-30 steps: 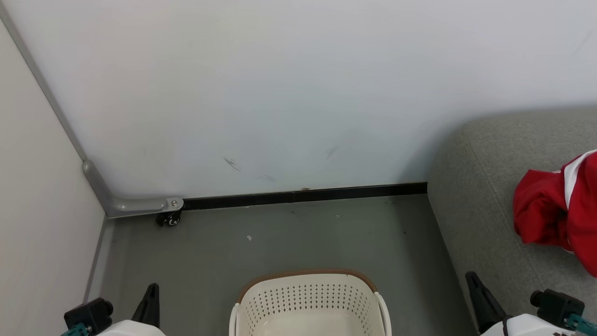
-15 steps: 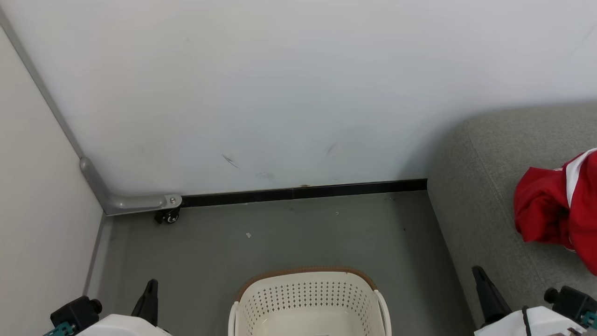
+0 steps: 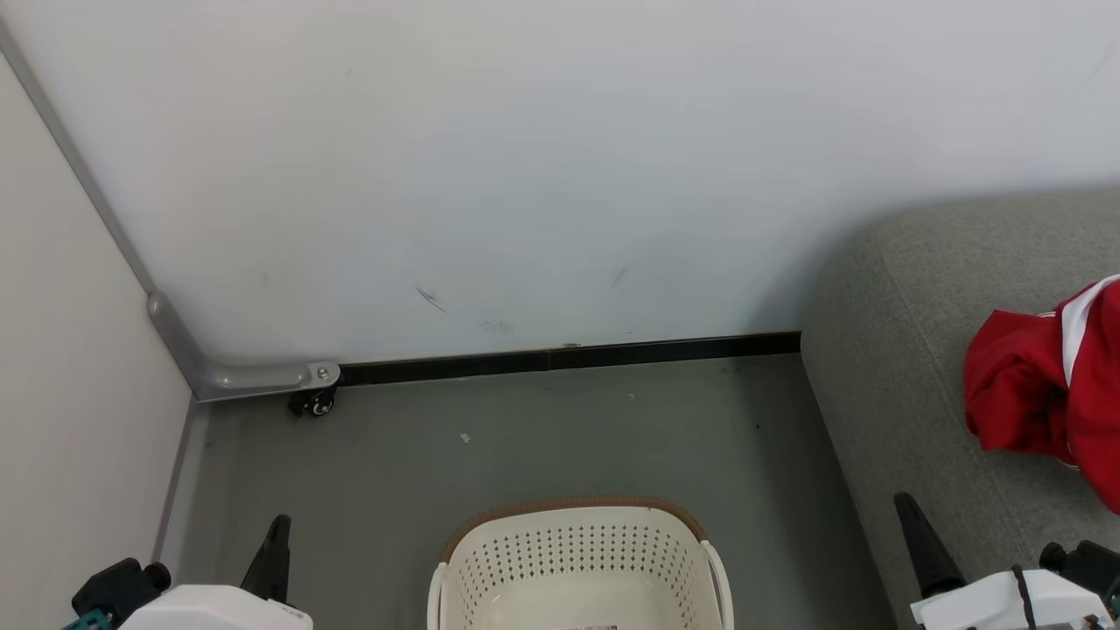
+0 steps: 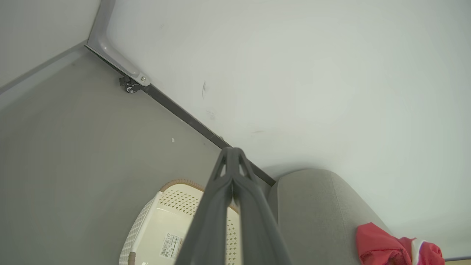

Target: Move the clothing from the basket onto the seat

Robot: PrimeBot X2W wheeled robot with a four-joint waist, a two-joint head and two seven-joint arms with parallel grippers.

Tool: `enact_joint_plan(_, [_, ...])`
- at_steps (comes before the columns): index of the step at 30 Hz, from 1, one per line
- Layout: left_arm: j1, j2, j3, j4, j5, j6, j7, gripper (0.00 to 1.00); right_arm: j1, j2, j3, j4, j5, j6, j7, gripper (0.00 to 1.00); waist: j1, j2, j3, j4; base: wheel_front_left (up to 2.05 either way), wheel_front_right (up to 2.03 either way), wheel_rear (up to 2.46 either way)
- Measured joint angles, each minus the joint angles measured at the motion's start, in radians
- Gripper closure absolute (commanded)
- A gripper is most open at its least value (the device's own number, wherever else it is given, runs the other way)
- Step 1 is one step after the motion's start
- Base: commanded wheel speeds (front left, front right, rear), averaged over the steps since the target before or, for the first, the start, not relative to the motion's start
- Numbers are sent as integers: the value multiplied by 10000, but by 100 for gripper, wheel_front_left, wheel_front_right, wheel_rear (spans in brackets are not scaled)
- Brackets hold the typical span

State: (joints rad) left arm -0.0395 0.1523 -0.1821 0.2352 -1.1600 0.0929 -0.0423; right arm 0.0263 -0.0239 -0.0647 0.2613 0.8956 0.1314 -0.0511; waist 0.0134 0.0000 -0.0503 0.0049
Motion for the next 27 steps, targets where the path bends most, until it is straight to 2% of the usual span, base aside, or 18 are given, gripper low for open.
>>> enact_joint_plan(9, [-1,-224,474,52,-834,-399,324,100,-163,-8,-150,17,1327,-6,301,100,-80,0,135,-9,0,0,0])
enact_joint_plan(13, [-1,-313,692,73,-1223,-575,422,100,-267,-12,-207,27,1929,-6,433,100,-103,0,199,-14,0,0,0])
enact_joint_plan(27, [-18,-640,1436,153,-2520,-1147,855,100,-574,-42,-424,35,3973,-6,849,100,-124,0,365,-29,0,0,0])
